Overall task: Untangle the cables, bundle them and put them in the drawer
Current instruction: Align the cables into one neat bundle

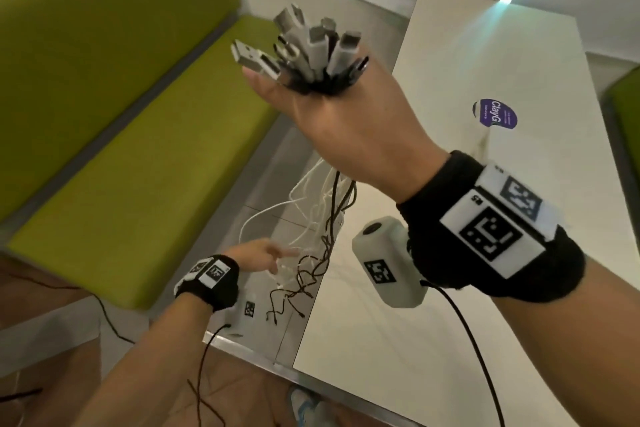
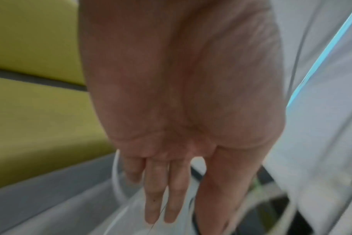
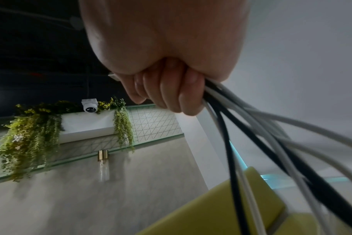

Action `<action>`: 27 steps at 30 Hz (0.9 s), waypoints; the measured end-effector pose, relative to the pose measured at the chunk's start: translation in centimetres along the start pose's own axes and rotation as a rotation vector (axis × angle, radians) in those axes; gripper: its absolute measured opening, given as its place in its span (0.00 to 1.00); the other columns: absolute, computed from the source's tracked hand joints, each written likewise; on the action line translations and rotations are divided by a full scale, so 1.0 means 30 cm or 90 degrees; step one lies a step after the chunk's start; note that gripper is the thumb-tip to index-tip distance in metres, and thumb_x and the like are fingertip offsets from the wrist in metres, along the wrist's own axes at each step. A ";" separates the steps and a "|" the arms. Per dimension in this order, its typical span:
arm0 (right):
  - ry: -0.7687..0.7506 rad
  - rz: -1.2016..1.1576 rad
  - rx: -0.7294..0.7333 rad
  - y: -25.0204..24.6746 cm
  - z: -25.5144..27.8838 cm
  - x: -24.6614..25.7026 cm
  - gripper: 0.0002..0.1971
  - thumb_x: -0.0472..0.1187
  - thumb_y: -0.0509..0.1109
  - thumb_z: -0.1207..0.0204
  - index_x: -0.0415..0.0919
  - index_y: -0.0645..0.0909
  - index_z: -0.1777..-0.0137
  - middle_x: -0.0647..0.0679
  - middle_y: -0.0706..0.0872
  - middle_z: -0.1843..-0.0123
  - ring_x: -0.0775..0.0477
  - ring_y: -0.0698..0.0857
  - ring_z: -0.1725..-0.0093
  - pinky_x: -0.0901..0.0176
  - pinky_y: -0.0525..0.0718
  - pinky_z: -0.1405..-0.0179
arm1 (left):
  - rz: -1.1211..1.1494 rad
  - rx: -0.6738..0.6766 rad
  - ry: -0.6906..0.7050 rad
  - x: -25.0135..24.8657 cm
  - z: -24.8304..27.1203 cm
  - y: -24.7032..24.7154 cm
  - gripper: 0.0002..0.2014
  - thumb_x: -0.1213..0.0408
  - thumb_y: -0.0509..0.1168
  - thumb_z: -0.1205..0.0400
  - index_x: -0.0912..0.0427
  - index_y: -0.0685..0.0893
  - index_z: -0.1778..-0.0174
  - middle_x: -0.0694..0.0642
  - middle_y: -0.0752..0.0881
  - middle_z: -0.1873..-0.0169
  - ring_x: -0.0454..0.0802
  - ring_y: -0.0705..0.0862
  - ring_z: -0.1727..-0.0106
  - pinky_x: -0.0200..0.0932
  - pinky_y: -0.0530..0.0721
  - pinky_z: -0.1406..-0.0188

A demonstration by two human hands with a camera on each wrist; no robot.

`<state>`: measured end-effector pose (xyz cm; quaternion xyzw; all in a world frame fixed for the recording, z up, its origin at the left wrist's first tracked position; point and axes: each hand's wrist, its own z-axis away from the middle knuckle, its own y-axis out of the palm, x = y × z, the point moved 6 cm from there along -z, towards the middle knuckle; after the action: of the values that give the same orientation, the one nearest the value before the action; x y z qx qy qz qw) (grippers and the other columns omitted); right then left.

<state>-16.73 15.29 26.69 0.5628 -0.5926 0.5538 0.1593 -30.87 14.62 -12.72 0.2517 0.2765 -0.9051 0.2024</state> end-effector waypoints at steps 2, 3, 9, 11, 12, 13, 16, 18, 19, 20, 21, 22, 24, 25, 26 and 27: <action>0.042 -0.027 0.009 0.000 0.008 -0.029 0.11 0.40 0.70 0.21 0.51 0.74 0.63 0.52 0.79 0.66 0.58 0.76 0.66 0.56 0.82 0.58 | 0.007 -0.051 0.065 -0.060 0.092 -0.115 0.27 0.67 0.63 0.20 0.22 0.82 0.42 0.46 0.79 0.27 0.45 0.74 0.25 0.58 0.67 0.21; 0.045 -0.037 -0.003 -0.005 0.016 -0.034 0.12 0.39 0.71 0.21 0.52 0.74 0.63 0.52 0.79 0.66 0.57 0.76 0.66 0.55 0.82 0.57 | 0.009 -0.117 0.097 -0.095 0.145 -0.175 0.26 0.68 0.64 0.19 0.21 0.84 0.50 0.46 0.83 0.32 0.44 0.79 0.29 0.56 0.72 0.24; 0.029 -0.117 -0.072 0.016 0.046 -0.091 0.20 0.35 0.69 0.19 0.57 0.69 0.67 0.63 0.74 0.73 0.68 0.78 0.71 0.77 0.75 0.65 | 0.359 -0.184 0.572 -0.544 0.503 -0.282 0.45 0.53 0.80 0.32 0.47 0.66 0.20 0.49 0.68 0.19 0.50 0.65 0.18 0.56 0.59 0.17; 0.039 -0.180 -0.057 0.028 0.058 -0.099 0.22 0.33 0.67 0.18 0.55 0.69 0.71 0.64 0.73 0.80 0.69 0.78 0.75 0.80 0.74 0.68 | 0.302 -0.165 0.624 -0.676 0.523 -0.207 0.37 0.47 0.77 0.32 0.46 0.73 0.26 0.46 0.77 0.27 0.51 0.74 0.23 0.49 0.69 0.23; 0.045 -0.215 -0.046 0.031 0.063 -0.098 0.24 0.33 0.66 0.17 0.54 0.68 0.73 0.64 0.72 0.82 0.67 0.77 0.77 0.78 0.73 0.71 | 0.280 -0.196 0.585 -0.713 0.503 -0.169 0.24 0.43 0.73 0.30 0.39 0.81 0.38 0.42 0.86 0.40 0.46 0.83 0.36 0.44 0.79 0.35; 0.053 -0.250 -0.025 0.032 0.069 -0.098 0.25 0.33 0.65 0.16 0.53 0.67 0.74 0.64 0.71 0.84 0.65 0.76 0.79 0.77 0.73 0.73 | 0.287 -0.234 0.566 -0.744 0.496 -0.139 0.10 0.39 0.69 0.28 0.33 0.85 0.54 0.40 0.88 0.57 0.40 0.85 0.55 0.41 0.82 0.54; 0.076 -0.275 0.030 0.029 0.095 -0.106 0.26 0.33 0.63 0.15 0.52 0.65 0.75 0.63 0.69 0.86 0.64 0.76 0.81 0.77 0.73 0.74 | 0.335 -0.331 0.567 -0.751 0.446 -0.103 0.19 0.40 0.63 0.24 0.44 0.82 0.77 0.49 0.77 0.82 0.47 0.73 0.79 0.46 0.71 0.78; 0.086 -0.257 0.038 0.016 0.128 -0.125 0.28 0.33 0.64 0.16 0.56 0.66 0.76 0.65 0.71 0.86 0.68 0.78 0.79 0.79 0.74 0.70 | 0.293 -0.381 0.573 -0.741 0.411 -0.107 0.26 0.41 0.65 0.21 0.62 0.83 0.72 0.66 0.81 0.77 0.69 0.77 0.74 0.61 0.76 0.75; 0.095 -0.244 0.039 0.011 0.144 -0.134 0.29 0.33 0.64 0.16 0.60 0.67 0.77 0.66 0.72 0.86 0.69 0.78 0.77 0.79 0.74 0.68 | 0.264 -0.398 0.568 -0.737 0.390 -0.108 0.33 0.40 0.64 0.20 0.75 0.82 0.66 0.73 0.82 0.72 0.75 0.80 0.69 0.66 0.79 0.70; 0.107 -0.229 0.040 0.005 0.160 -0.144 0.31 0.33 0.65 0.17 0.59 0.68 0.82 0.66 0.73 0.85 0.69 0.78 0.76 0.79 0.74 0.67 | 0.238 -0.409 0.557 -0.726 0.358 -0.104 0.38 0.38 0.62 0.20 0.80 0.82 0.62 0.76 0.84 0.67 0.78 0.81 0.64 0.68 0.81 0.65; 0.114 -0.218 0.035 -0.004 0.176 -0.160 0.32 0.34 0.65 0.17 0.57 0.69 0.84 0.65 0.73 0.85 0.67 0.77 0.76 0.79 0.73 0.67 | 0.222 -0.412 0.549 -0.720 0.334 -0.098 0.39 0.37 0.61 0.20 0.81 0.82 0.61 0.76 0.85 0.65 0.78 0.83 0.62 0.68 0.82 0.63; 0.128 -0.220 0.023 -0.014 0.189 -0.170 0.31 0.35 0.66 0.17 0.56 0.68 0.84 0.64 0.71 0.85 0.65 0.76 0.77 0.79 0.72 0.68 | 0.202 -0.407 0.536 -0.716 0.314 -0.088 0.38 0.37 0.63 0.21 0.80 0.82 0.63 0.72 0.86 0.68 0.74 0.84 0.65 0.66 0.82 0.65; 0.141 -0.226 0.002 -0.038 0.216 -0.203 0.27 0.35 0.66 0.17 0.56 0.67 0.78 0.63 0.70 0.84 0.64 0.75 0.78 0.79 0.71 0.69 | 0.137 -0.374 0.489 -0.682 0.253 -0.068 0.31 0.41 0.65 0.22 0.71 0.83 0.69 0.63 0.85 0.75 0.65 0.84 0.71 0.59 0.82 0.69; 0.141 -0.219 -0.007 -0.049 0.228 -0.214 0.26 0.36 0.66 0.17 0.56 0.67 0.76 0.64 0.71 0.84 0.65 0.75 0.77 0.80 0.71 0.68 | 0.106 -0.339 0.453 -0.657 0.217 -0.057 0.26 0.42 0.65 0.23 0.65 0.83 0.72 0.61 0.84 0.77 0.62 0.84 0.73 0.57 0.83 0.69; 0.140 -0.208 -0.010 -0.057 0.239 -0.222 0.24 0.38 0.66 0.17 0.58 0.68 0.74 0.66 0.73 0.83 0.68 0.77 0.75 0.80 0.72 0.66 | 0.096 -0.296 0.411 -0.628 0.191 -0.043 0.23 0.43 0.64 0.24 0.58 0.83 0.75 0.58 0.84 0.79 0.58 0.83 0.75 0.55 0.83 0.68; 0.142 -0.200 -0.008 -0.062 0.243 -0.230 0.25 0.39 0.66 0.16 0.60 0.68 0.74 0.68 0.74 0.82 0.69 0.78 0.74 0.81 0.72 0.64 | 0.098 -0.266 0.374 -0.597 0.174 -0.035 0.22 0.43 0.65 0.24 0.54 0.81 0.79 0.56 0.83 0.81 0.54 0.81 0.77 0.53 0.83 0.68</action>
<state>-9.82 13.04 19.53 0.5825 -0.4797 0.5775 0.3117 -19.02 16.34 1.62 0.4740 0.4817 -0.7007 0.2288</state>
